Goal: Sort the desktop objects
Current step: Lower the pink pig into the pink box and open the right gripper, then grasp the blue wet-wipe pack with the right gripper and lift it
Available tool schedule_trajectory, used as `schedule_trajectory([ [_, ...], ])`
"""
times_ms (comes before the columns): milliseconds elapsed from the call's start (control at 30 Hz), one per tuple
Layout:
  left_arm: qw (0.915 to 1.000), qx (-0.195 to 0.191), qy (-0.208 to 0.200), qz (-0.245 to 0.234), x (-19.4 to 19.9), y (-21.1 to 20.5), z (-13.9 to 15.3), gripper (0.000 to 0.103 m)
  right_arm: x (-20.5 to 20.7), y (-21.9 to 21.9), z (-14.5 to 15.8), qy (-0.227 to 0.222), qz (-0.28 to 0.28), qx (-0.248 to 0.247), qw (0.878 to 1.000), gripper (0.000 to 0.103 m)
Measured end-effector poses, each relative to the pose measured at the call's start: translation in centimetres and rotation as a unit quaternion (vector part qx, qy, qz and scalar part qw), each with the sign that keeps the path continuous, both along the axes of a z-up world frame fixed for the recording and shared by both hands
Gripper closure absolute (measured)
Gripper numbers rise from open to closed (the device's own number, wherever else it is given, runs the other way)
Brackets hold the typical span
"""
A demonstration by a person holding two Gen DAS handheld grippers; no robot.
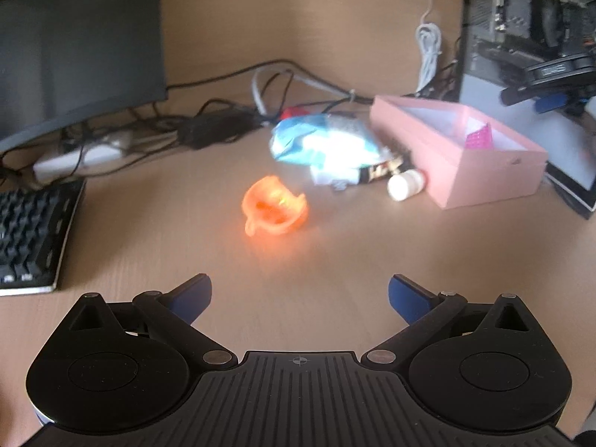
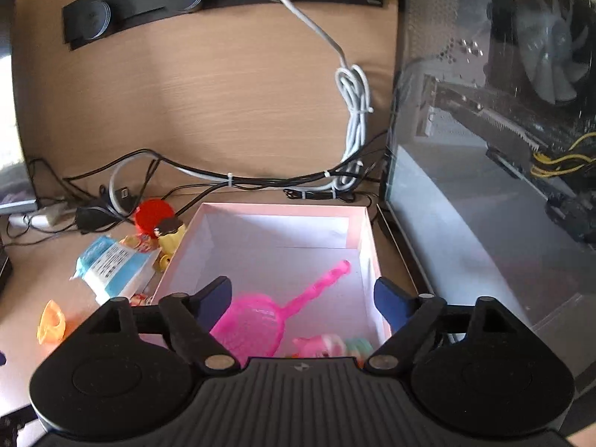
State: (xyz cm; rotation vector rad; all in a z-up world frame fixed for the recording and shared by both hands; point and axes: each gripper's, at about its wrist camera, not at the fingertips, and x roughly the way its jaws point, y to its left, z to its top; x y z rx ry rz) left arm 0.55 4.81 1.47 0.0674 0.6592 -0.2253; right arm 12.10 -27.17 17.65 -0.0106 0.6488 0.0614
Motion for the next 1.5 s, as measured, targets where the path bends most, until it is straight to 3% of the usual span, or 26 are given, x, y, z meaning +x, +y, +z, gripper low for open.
schedule_trajectory([
  [333, 0.999, -0.027, 0.012, 0.033, -0.1, 0.5, -0.7, 0.0, -2.7, 2.0, 0.0, 0.005, 0.041, 0.001, 0.999, 0.018],
  [567, 0.9952, -0.044, 0.023, 0.084, 0.3, 1.6, -0.9, 0.0, -3.0, 6.6, 0.4, 0.007, 0.111, 0.024, 0.993, 0.015],
  [700, 0.9952, -0.036, 0.023, 0.089, 0.4, 1.5, -0.9, 0.0, -1.1, 10.5, -0.1, 0.017, 0.145, 0.031, 0.989, 0.015],
  [867, 0.9959, -0.031, 0.023, 0.082, 0.4, 1.3, -1.0, 0.0, 2.6, 16.3, -1.7, 0.011, 0.173, -0.004, 0.985, 0.015],
  [1067, 0.9954, -0.047, 0.02, 0.081, 0.3, 1.7, -1.0, 0.0, 9.1, 21.1, -5.0, 0.046, 0.153, -0.024, 0.987, 0.015],
  [1133, 0.995, -0.056, 0.018, 0.081, 0.2, 1.9, -1.0, 0.0, 9.4, 21.4, -5.6, 0.053, 0.153, -0.016, 0.987, 0.015],
  [1300, 0.9951, -0.063, 0.018, 0.073, 0.1, 1.8, -0.9, 0.0, 5.3, 23.1, -5.5, 0.033, 0.227, -0.073, 0.971, 0.048],
  [1500, 0.9951, -0.065, 0.018, 0.072, 0.2, 1.8, -0.9, 0.0, -0.7, 21.7, -4.4, 0.057, 0.282, -0.06, 0.956, 0.054],
])
